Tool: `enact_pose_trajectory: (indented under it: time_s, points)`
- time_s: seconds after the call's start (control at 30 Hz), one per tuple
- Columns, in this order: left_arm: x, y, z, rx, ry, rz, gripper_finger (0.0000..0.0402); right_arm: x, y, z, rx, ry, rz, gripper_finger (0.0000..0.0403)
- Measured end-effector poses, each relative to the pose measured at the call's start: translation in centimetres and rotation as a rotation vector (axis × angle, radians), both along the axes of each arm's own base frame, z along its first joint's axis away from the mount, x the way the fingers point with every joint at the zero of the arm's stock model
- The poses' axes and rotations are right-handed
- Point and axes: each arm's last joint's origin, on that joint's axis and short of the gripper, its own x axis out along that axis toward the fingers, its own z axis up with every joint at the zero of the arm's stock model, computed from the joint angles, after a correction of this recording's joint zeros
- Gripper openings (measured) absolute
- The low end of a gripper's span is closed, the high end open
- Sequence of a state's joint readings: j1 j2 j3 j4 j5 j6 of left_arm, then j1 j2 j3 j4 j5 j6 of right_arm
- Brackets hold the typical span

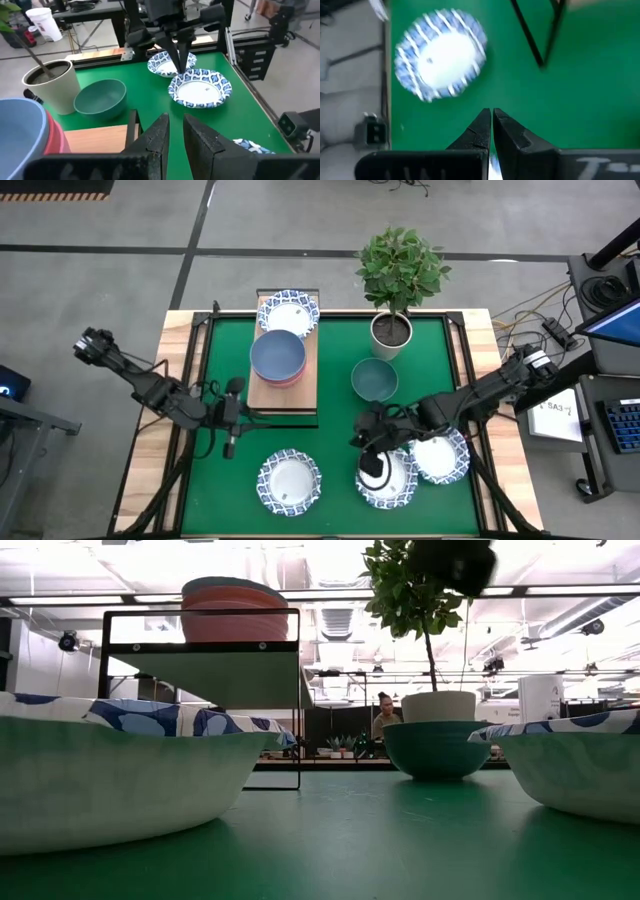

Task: Place and stack bowls onto a shelf
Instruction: Stack the white patterned bowl on top of the white patterned bowl on the shelf

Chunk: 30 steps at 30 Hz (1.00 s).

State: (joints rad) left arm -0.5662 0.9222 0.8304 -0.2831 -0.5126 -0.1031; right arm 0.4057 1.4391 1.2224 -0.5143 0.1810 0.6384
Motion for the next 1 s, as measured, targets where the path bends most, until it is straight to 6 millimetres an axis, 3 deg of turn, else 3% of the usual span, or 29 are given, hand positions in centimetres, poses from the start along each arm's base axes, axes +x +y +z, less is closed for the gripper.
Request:
enact_pose_trajectory:
  time_s: [0.27,0.43,0.67,0.83,1.0]
  points:
    - [0.1,-0.1,-0.9,0.037,0.028,-0.005,0.0037,-2.6,-0.7,-1.9,0.050,0.369,-0.088,0.0009]
    - [0.1,-0.1,-1.0,0.039,0.031,-0.005,0.0037,-2.8,-0.6,-1.9,0.028,0.378,-0.057,0.0032]
    - [0.1,-0.1,-1.0,0.039,0.031,-0.004,0.0037,-3.0,-0.8,-2.4,-0.022,0.400,-0.044,0.0116]
    - [0.1,-0.1,-1.0,0.036,0.031,-0.003,0.0037,-3.6,-1.1,-3.9,-0.067,0.442,-0.027,0.0157]
    - [0.1,-0.1,-1.0,0.036,0.031,-0.003,0.0037,-4.2,-1.3,-6.0,-0.083,0.472,-0.019,0.0166]
